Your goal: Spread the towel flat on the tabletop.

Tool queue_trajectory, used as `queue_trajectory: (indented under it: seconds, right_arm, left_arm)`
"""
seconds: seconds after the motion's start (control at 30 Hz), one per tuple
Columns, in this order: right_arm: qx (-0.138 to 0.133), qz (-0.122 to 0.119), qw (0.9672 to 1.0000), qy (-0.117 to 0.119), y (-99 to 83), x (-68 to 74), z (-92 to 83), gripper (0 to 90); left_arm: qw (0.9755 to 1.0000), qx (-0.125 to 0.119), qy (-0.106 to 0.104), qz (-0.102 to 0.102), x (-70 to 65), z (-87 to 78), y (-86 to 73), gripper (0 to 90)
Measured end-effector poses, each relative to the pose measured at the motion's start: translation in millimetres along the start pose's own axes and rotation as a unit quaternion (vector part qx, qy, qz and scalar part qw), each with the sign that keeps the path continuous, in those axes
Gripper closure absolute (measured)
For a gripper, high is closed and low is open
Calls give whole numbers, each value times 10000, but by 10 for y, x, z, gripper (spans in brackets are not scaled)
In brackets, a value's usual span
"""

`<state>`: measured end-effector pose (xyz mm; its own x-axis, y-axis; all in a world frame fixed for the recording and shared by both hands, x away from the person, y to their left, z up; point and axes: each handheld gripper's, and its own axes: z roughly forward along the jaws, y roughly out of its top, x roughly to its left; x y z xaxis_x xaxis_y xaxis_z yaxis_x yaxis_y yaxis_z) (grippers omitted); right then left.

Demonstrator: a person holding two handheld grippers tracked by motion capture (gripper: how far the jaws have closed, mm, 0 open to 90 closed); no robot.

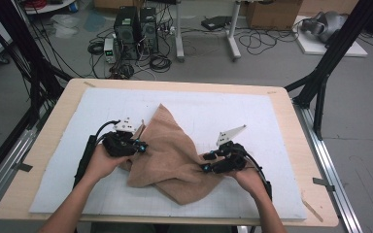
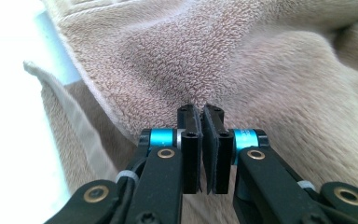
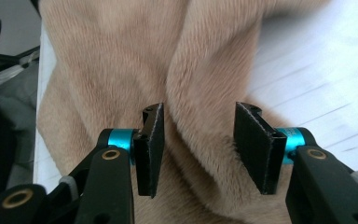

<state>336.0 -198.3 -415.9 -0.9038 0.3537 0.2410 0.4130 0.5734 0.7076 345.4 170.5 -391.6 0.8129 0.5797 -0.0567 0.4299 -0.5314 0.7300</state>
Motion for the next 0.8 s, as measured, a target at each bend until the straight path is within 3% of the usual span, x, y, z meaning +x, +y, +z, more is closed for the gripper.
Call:
queue_trajectory:
  seconds: [0.07, 0.13, 0.2, 0.27, 0.3, 0.37, 0.4, 0.43, 0.5, 0.53, 0.57, 0.6, 0.63, 0.7, 0.73, 0.77, 0.8]
  right_arm:
    - [17, 47, 10000, 41, -39, 3, 32, 537]
    - [23, 48, 10000, 74, -108, 42, 60, 650]
    - [43, -196, 9997, 101, -140, 144, 42, 819]
    - [89, -286, 9995, 96, -136, 178, 31, 829]
    - [83, -435, 9990, 101, -119, 300, -17, 840]
    - [45, -565, 9983, 147, -109, 414, -72, 841]
    - [40, -621, 9979, 167, -110, 481, -104, 842]
    - [12, -657, 9976, 219, -116, 550, -128, 842]
    - [14, -745, 9964, 407, -138, 685, -133, 839]
    - [14, -745, 9964, 407, -138, 685, -133, 839]
    - [133, -856, 9947, 551, -148, 795, -85, 808]
    - [133, -856, 9947, 551, -148, 795, -85, 808]
    - [128, -909, 9941, 574, -113, 842, -60, 719]
    - [83, -884, 9944, 576, -92, 840, -73, 687]
    - [-264, -819, 9948, 539, -11, 798, -151, 627]
    - [-264, -819, 9948, 539, -11, 798, -151, 627]
    - [-456, -773, 9948, 488, 53, 746, -228, 613]
  left_arm:
    - [10000, -20, 5, 34, -36, -69, -55, 860]
    - [9999, -111, -23, 32, -90, -146, -115, 861]
    - [9998, -130, -16, 139, -158, -215, -154, 861]
    - [9996, -180, -63, 184, -222, -283, -199, 861]
    - [9995, -217, -73, 202, -276, -342, -245, 861]
    - [9993, -273, -108, 221, -341, -429, -330, 861]
    - [9991, -324, -184, 189, -406, -536, -460, 862]
    - [9991, -324, -184, 189, -406, -536, -460, 862]
    - [9988, -369, -320, 90, -461, -627, -617, 862]
    - [9984, -385, -412, 11, -492, -654, -696, 862]
    - [9983, -338, -471, -24, -516, -667, -766, 861]
    - [9983, -282, -512, -48, -531, -666, -822, 861]
    - [9981, -256, -548, -91, -530, -658, -867, 844]
    - [9976, -289, -605, -180, -501, -659, -882, 823]
    - [9973, -344, -614, -214, -471, -667, -857, 711]
    - [9972, -388, -599, -230, -456, -677, -831, 711]
    - [9968, -479, -590, -236, -437, -690, -788, 665]
